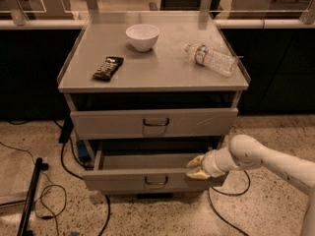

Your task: Open middle drawer

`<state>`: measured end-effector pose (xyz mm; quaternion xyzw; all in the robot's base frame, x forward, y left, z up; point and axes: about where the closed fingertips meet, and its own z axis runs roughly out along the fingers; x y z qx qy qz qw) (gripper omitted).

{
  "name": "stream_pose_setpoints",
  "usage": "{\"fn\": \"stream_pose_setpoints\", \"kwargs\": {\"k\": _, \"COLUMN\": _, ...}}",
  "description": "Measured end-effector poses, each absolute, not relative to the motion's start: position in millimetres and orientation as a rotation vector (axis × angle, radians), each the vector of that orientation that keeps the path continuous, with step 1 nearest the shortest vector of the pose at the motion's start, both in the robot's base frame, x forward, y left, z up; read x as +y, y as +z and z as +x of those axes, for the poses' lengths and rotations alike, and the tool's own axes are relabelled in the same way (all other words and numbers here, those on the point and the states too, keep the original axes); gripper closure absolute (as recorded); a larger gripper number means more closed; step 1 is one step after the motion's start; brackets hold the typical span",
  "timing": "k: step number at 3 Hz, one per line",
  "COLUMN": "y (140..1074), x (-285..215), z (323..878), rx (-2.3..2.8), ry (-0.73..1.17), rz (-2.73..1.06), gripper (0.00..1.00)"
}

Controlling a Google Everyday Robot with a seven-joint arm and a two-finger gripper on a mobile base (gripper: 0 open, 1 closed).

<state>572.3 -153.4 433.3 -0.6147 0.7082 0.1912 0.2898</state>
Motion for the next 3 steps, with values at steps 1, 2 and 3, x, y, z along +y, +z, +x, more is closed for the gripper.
{"fn": "stream_pose_setpoints", "kwargs": {"k": 1, "y": 433.3, "x": -153.4, "z": 572.3, "rx": 1.890, "ry": 0.510, "rz": -1.640, "gripper": 0.10}}
{"fn": "stream_pose_setpoints", "kwargs": {"k": 2, "y": 433.3, "x": -153.4, "z": 572.3, "rx": 1.890, "ry": 0.510, "rz": -1.640, "gripper": 0.00}}
{"fn": "stream_pose_setpoints", "kwargs": {"k": 3, "y": 433.3, "x": -153.3, "z": 572.3, "rx": 1.890, "ry": 0.510, "rz": -1.640, "gripper": 0.13}}
